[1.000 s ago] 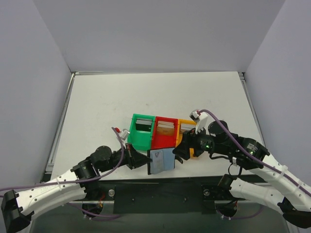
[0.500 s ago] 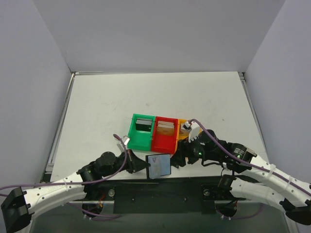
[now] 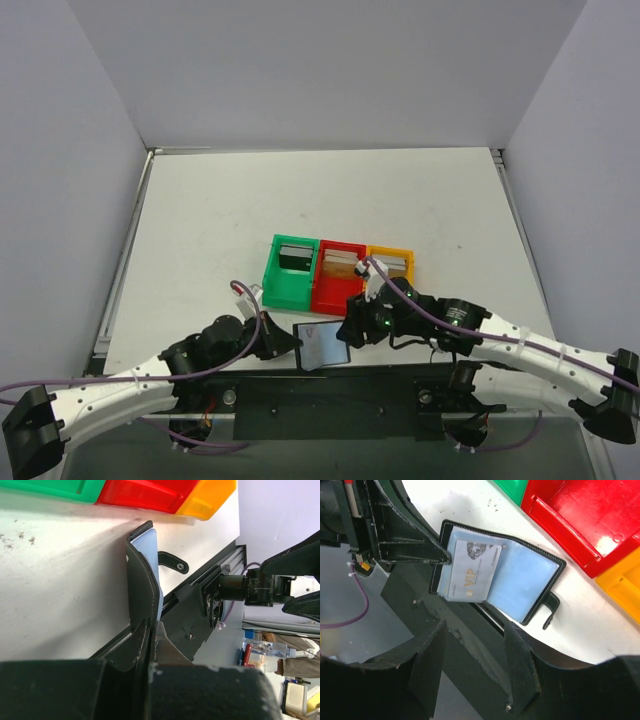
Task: Take the credit cards out of the card holder
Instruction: Place the card holder at the corner of the board.
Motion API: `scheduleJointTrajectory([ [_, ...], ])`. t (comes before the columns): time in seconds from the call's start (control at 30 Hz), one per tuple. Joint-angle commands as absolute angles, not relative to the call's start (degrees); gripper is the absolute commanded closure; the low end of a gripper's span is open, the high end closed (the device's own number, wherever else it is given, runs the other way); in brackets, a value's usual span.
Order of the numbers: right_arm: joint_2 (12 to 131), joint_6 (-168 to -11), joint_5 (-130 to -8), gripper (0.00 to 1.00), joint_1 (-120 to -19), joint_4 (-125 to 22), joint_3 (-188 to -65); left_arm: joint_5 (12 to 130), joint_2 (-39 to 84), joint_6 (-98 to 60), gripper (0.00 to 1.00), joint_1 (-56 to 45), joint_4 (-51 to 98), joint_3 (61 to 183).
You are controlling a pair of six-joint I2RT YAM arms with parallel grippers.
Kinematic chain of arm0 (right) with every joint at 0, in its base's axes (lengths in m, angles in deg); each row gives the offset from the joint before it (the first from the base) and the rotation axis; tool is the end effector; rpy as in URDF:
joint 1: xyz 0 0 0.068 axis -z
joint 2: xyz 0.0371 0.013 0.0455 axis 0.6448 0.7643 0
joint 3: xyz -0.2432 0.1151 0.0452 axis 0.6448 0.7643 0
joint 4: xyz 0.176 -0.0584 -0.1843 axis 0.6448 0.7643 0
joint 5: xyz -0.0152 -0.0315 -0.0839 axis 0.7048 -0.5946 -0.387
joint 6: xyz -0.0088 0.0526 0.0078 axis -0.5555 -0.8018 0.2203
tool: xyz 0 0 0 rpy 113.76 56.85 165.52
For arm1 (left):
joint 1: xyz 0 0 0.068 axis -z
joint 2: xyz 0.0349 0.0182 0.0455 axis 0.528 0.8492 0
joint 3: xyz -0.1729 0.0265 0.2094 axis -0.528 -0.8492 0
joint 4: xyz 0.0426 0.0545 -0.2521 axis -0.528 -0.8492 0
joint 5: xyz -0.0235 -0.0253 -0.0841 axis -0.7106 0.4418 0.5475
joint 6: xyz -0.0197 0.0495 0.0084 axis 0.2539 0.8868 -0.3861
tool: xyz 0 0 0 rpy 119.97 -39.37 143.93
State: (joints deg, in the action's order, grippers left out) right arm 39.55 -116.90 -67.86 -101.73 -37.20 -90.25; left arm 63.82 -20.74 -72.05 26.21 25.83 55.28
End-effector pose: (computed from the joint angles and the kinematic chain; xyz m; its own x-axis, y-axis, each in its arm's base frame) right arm 0.0902 0.1774 0.2846 -0.6920 -0.1043 -0.7143 -0.6566 0.5023 0.5627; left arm 0.0754 -0.1227 0.1588 -0.8605 -0.3324 -0.3860 0.1887 0.4957 -0.8477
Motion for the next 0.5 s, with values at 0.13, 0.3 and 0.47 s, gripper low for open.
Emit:
scheduleJointTrajectory([
  [0.13, 52.62, -118.01, -67.39, 0.61, -102.73, -51.08, -88.47, 63.05, -19.95, -73.75, 1.00, 26.49, 26.91, 53.83],
  [0.3, 59.21, -117.84, -66.86, 0.70, -102.73, -55.04, -87.68, 63.05, -19.33, -73.58, 1.00, 26.49, 27.97, 53.65],
  [0.47, 63.17, -117.84, -67.48, 0.74, -102.47, -54.69, -86.71, 63.05, -19.60, -73.31, 1.00, 26.31, 27.36, 53.56],
])
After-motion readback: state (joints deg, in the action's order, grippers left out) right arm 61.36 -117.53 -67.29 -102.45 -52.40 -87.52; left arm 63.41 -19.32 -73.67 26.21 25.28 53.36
